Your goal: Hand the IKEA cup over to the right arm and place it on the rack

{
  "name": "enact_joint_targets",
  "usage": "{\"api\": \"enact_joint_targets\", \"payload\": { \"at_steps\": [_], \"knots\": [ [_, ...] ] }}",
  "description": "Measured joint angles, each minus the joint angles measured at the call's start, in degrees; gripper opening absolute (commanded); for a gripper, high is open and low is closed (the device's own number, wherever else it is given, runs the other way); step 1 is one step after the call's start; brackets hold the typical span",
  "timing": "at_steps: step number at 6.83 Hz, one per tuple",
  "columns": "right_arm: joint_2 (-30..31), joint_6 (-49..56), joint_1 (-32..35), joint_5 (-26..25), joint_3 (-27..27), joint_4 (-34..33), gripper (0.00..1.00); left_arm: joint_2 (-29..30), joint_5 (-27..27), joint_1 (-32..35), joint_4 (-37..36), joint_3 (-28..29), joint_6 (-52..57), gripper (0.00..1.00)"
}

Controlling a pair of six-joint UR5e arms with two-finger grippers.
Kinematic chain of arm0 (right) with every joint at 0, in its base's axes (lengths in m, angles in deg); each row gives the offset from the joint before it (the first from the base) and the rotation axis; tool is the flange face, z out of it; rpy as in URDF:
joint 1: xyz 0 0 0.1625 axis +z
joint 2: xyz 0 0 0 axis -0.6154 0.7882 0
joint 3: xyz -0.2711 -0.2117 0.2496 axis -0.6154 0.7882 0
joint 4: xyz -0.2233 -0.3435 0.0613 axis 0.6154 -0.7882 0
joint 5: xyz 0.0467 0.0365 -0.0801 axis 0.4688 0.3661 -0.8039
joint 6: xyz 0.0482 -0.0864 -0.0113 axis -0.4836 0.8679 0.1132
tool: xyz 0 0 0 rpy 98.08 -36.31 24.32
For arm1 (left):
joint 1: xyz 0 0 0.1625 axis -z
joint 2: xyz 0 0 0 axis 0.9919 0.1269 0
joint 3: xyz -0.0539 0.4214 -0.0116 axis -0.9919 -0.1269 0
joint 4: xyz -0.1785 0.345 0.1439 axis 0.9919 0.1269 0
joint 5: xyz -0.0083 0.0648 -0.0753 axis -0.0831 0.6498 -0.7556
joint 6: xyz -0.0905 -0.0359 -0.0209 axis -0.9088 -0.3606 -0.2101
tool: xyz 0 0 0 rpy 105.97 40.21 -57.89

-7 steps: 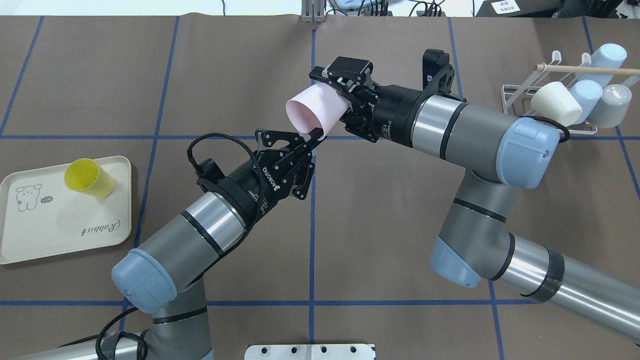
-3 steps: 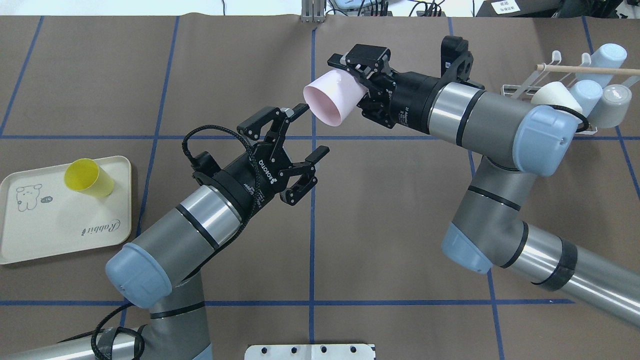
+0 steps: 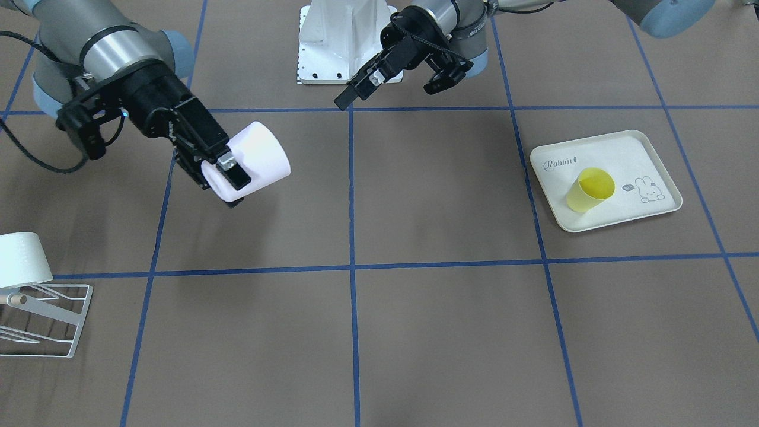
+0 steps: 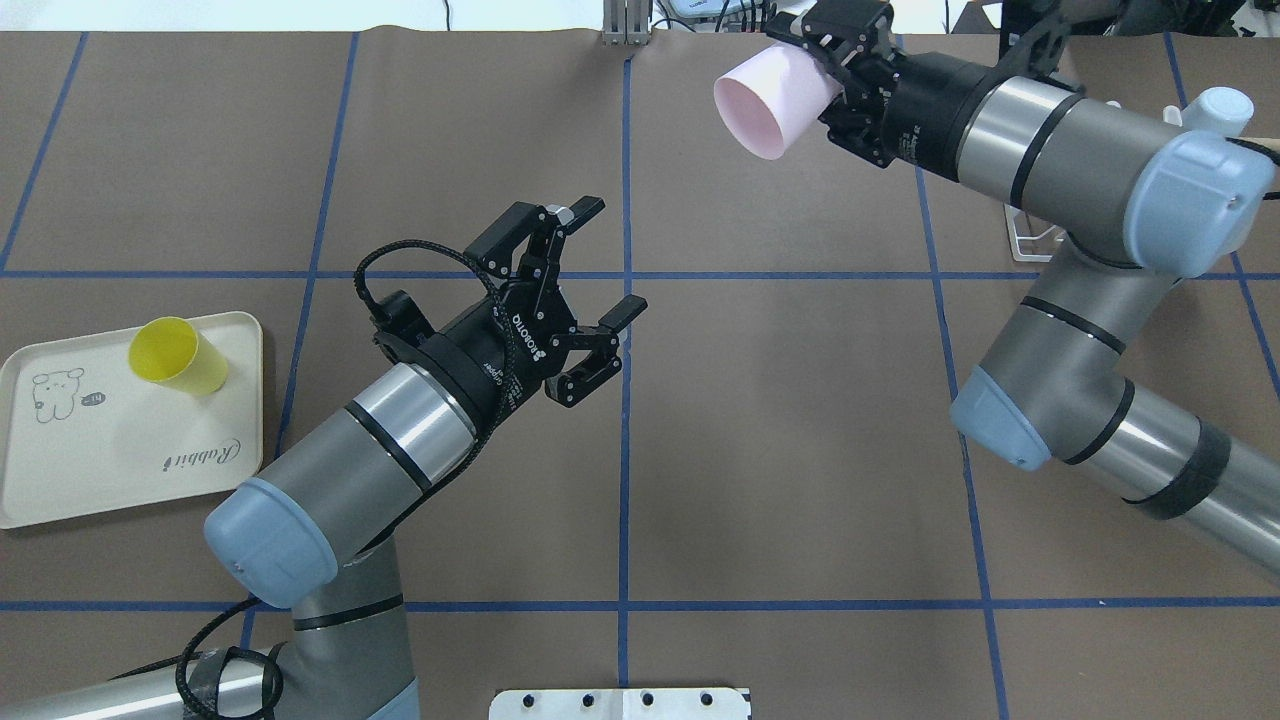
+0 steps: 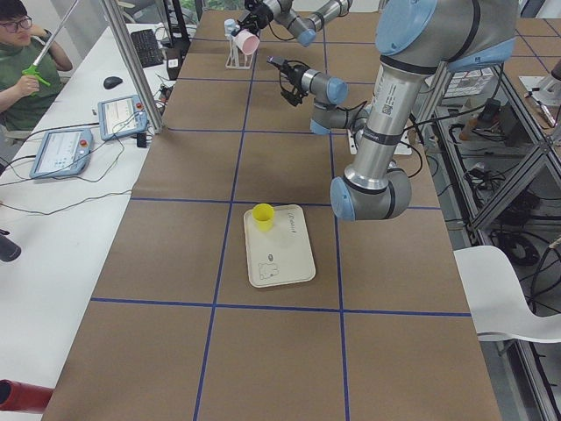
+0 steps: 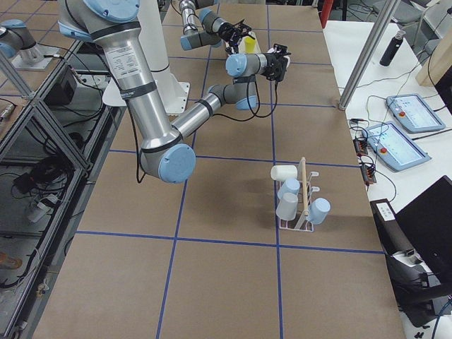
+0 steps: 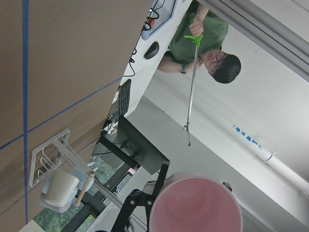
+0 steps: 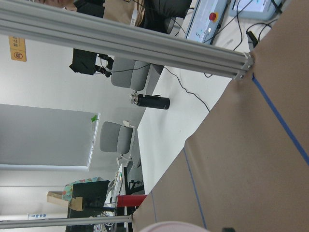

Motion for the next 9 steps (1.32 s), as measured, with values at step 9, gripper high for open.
{"api": "enact_joint_targets", "payload": {
  "at_steps": [9],
  "knots": [
    [8.8,50.0,11.5,-22.0,1.4,-30.9,0.0,-0.7,-6.6,6.2,-39.2,-6.5,32.9,1.0]
  ]
}}
